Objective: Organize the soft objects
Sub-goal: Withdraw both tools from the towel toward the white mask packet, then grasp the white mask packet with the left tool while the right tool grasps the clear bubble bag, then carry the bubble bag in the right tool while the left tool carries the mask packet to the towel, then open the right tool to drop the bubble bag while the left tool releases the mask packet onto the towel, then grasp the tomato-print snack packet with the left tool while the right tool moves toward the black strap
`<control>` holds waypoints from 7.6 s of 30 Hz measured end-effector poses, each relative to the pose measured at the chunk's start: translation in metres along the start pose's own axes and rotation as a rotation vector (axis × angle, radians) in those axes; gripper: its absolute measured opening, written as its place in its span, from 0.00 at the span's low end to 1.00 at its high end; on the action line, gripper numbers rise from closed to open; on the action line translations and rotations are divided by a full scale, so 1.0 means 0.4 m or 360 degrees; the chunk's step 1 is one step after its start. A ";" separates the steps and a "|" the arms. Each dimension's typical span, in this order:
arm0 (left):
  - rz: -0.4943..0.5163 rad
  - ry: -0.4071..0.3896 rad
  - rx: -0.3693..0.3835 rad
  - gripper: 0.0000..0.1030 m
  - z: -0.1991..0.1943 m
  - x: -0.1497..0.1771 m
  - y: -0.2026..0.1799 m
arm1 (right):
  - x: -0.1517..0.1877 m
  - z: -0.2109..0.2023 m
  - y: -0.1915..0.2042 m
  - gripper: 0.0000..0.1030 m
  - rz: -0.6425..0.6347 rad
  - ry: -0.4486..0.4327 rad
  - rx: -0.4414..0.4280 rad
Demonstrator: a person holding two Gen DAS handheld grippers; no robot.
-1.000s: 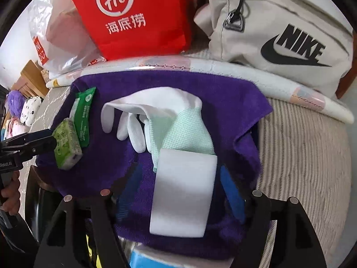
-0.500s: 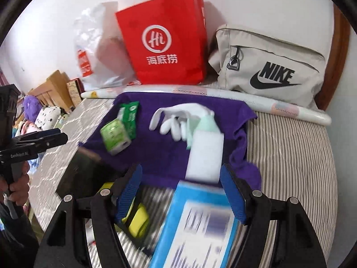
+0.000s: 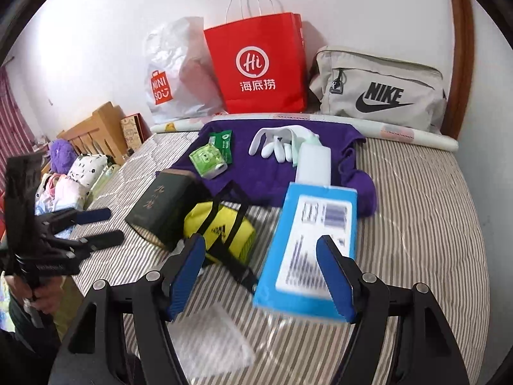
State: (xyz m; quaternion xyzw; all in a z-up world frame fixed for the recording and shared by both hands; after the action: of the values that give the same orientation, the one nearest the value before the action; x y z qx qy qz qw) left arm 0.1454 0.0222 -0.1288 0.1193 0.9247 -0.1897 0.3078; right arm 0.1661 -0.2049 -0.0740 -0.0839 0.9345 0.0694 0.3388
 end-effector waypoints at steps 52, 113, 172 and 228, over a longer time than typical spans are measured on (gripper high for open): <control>-0.0107 0.0006 0.0054 0.19 0.040 0.137 0.040 | 0.276 0.168 0.131 0.76 -0.0206 0.0315 -0.0209; -0.0350 -0.0093 0.0053 0.19 -0.058 0.066 0.113 | 0.207 -0.056 -0.001 0.07 -0.0074 -0.0040 0.0006; -0.0360 0.0156 0.0092 0.20 0.385 -0.474 0.293 | -0.295 0.494 0.013 0.22 -0.0283 0.0304 0.0023; -0.0142 0.0135 0.0076 0.62 0.040 0.007 0.057 | 0.089 0.069 0.080 0.58 -0.0134 0.0115 -0.0066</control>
State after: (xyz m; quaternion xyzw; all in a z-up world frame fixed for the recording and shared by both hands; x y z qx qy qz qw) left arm 0.1592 0.0364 -0.1486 0.0932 0.9365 -0.2200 0.2567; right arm 0.1498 -0.1724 -0.1159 -0.1327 0.9402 0.0714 0.3055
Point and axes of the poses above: each gripper's, at about its wrist camera, not at the fingertips, and z roughly the way its jaws point, y to its left, x to its underside, the point moved 4 cm from there along z, roughly the way its jaws point, and after that the axes turned 10 degrees about x, right-handed, at the moved point
